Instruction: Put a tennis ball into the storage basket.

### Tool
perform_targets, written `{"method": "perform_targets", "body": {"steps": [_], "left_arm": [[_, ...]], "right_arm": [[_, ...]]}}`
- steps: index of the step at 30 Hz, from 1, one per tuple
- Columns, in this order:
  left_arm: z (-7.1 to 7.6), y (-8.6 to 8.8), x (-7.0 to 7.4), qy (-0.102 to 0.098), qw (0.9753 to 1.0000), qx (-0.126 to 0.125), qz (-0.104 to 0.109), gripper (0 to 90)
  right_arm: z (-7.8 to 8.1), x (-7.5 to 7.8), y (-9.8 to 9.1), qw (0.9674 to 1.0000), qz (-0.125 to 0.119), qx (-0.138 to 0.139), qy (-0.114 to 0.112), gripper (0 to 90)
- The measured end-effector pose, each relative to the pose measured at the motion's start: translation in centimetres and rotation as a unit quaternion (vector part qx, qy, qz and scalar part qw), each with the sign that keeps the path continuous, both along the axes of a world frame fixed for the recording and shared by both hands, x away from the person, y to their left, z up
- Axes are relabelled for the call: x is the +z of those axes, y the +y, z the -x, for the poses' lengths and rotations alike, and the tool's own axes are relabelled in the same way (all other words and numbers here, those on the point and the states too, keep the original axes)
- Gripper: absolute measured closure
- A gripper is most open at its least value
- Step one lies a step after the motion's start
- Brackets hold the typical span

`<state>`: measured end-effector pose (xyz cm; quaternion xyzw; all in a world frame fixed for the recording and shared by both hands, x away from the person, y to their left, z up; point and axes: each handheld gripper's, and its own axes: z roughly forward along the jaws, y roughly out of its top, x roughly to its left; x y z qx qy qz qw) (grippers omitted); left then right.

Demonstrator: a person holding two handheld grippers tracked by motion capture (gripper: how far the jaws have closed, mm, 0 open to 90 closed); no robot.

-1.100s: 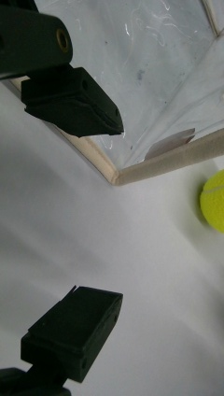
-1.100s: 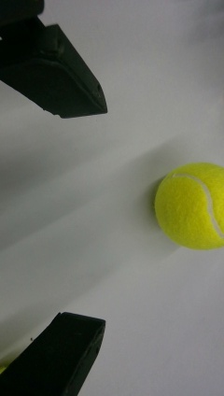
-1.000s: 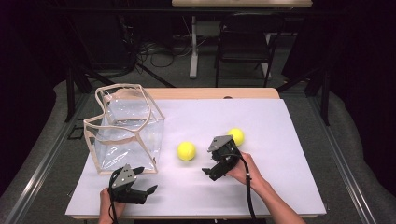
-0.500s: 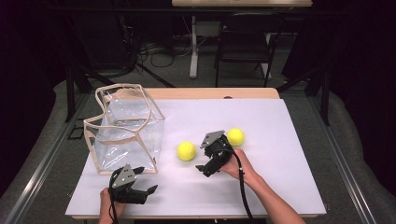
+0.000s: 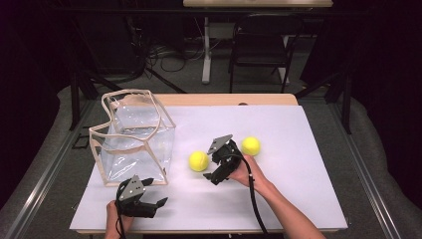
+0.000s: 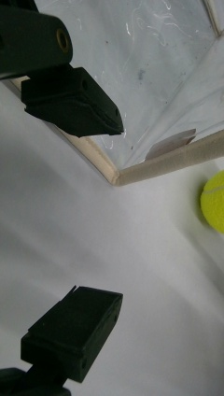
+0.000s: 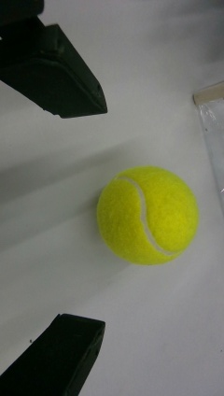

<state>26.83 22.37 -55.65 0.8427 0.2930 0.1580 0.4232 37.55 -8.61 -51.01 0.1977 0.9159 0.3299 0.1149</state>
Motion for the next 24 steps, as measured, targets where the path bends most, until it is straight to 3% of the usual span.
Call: {"method": "perform_targets", "body": {"steps": [24], "left_arm": [[0.0,0.0,0.0,0.001,1.0,0.0,-0.002,16.2]], "right_arm": [[-2.0,-1.0,2.7,0.9997,0.001,0.009,0.022,0.0]]}}
